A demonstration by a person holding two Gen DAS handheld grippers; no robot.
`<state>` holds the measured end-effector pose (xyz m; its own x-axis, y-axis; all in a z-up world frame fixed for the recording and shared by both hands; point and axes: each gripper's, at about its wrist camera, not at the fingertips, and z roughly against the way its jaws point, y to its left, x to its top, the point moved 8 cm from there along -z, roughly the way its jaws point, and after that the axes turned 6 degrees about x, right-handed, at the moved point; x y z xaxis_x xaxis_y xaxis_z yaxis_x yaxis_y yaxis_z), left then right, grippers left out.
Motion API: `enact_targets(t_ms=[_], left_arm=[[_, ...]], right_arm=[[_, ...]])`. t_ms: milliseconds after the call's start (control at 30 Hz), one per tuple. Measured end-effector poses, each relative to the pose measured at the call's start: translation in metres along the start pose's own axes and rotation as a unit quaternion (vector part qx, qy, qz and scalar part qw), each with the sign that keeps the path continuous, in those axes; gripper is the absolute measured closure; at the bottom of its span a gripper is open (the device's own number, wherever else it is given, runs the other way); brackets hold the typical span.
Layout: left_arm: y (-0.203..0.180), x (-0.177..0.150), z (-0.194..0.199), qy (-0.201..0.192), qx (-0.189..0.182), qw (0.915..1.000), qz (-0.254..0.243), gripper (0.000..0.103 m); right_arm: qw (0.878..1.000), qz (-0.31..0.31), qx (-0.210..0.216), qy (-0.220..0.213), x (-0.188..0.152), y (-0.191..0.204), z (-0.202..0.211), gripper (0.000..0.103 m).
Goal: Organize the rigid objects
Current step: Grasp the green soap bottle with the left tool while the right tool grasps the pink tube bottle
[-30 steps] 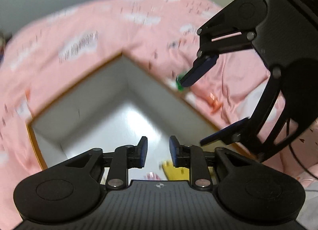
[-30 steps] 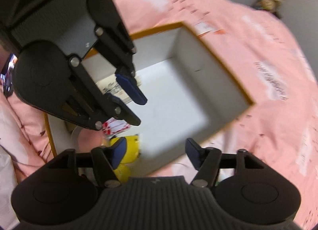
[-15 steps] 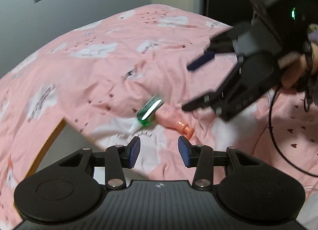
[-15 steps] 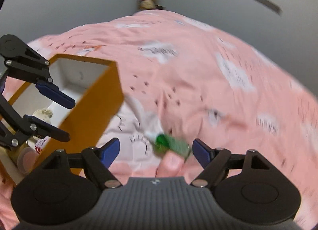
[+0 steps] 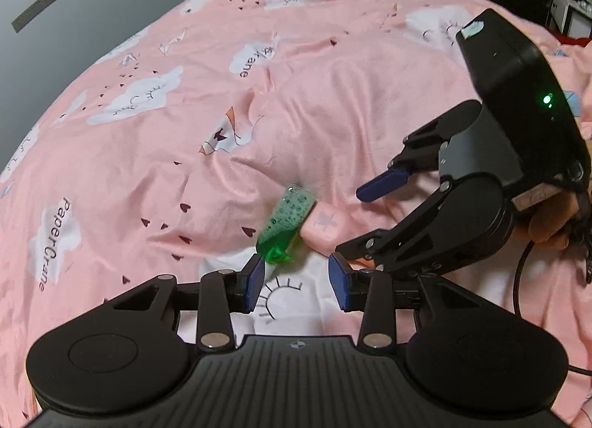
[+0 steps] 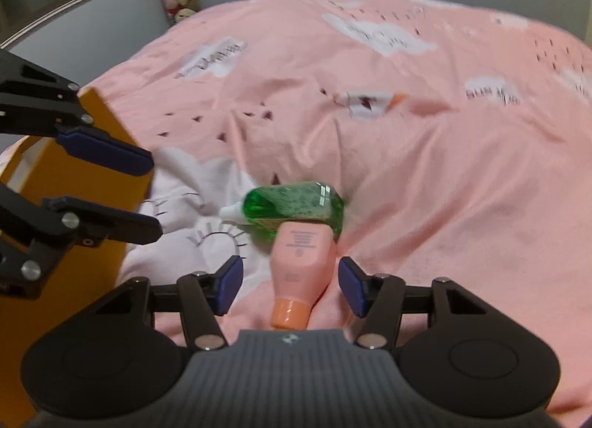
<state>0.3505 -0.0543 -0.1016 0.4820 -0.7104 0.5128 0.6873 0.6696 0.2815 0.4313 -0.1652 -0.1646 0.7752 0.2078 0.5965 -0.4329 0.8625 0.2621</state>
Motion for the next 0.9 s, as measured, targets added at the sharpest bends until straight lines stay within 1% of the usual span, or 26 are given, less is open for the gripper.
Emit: enact_targets(t_ms=[133, 233, 300, 367, 433, 533, 600, 633, 700, 767, 833, 900], left_arm=[[0.002, 0.004, -0.020, 0.020, -0.005, 0.9996, -0.021, 0.057], [0.001, 0.005, -0.035, 0.033, -0.003, 0.9986, -0.041, 0.057], [0.000, 0.005, -0.046, 0.042, -0.004, 0.9975, -0.057, 0.056], [-0.002, 0.006, -0.054, 0.046, -0.005, 0.9965, -0.069, 0.045], [-0.006, 0.008, -0.062, 0.049, -0.012, 0.9950, -0.086, 0.044], [-0.009, 0.009, -0.076, 0.064, -0.009, 0.9929, -0.100, 0.042], [-0.012, 0.009, -0.086, 0.078, -0.020, 0.9897, -0.118, 0.042], [-0.013, 0.009, -0.091, 0.084, -0.015, 0.9874, -0.133, 0.041], [-0.013, 0.009, -0.101, 0.101, -0.002, 0.9831, -0.153, 0.041], [-0.013, 0.011, -0.109, 0.114, 0.000, 0.9807, -0.158, 0.041], [-0.013, 0.015, -0.112, 0.115, -0.004, 0.9796, -0.165, 0.047], [-0.012, 0.017, -0.116, 0.113, 0.002, 0.9775, -0.178, 0.048]], right_arm=[[0.999, -0.036, 0.023, 0.009, -0.004, -0.011, -0.022, 0.045], [0.999, -0.041, 0.029, 0.011, -0.008, -0.015, -0.031, 0.046], [0.999, -0.039, 0.027, 0.006, -0.009, -0.016, -0.032, 0.055], [0.998, -0.050, 0.034, -0.004, -0.009, -0.021, -0.031, 0.059], [0.998, -0.061, 0.029, -0.014, -0.009, -0.026, -0.026, 0.060], [0.997, -0.066, 0.014, -0.029, -0.008, -0.033, -0.019, 0.061], [0.997, -0.074, 0.018, -0.027, -0.009, -0.038, -0.020, 0.062], [0.996, -0.081, 0.020, -0.026, -0.010, -0.041, -0.021, 0.062], [0.994, -0.096, 0.034, -0.026, -0.011, -0.046, -0.023, 0.061], [0.994, -0.097, 0.036, -0.026, -0.011, -0.047, -0.023, 0.060], [0.995, -0.094, 0.037, -0.026, -0.012, -0.045, -0.022, 0.060], [0.994, -0.100, 0.042, -0.026, -0.013, -0.048, -0.021, 0.059]])
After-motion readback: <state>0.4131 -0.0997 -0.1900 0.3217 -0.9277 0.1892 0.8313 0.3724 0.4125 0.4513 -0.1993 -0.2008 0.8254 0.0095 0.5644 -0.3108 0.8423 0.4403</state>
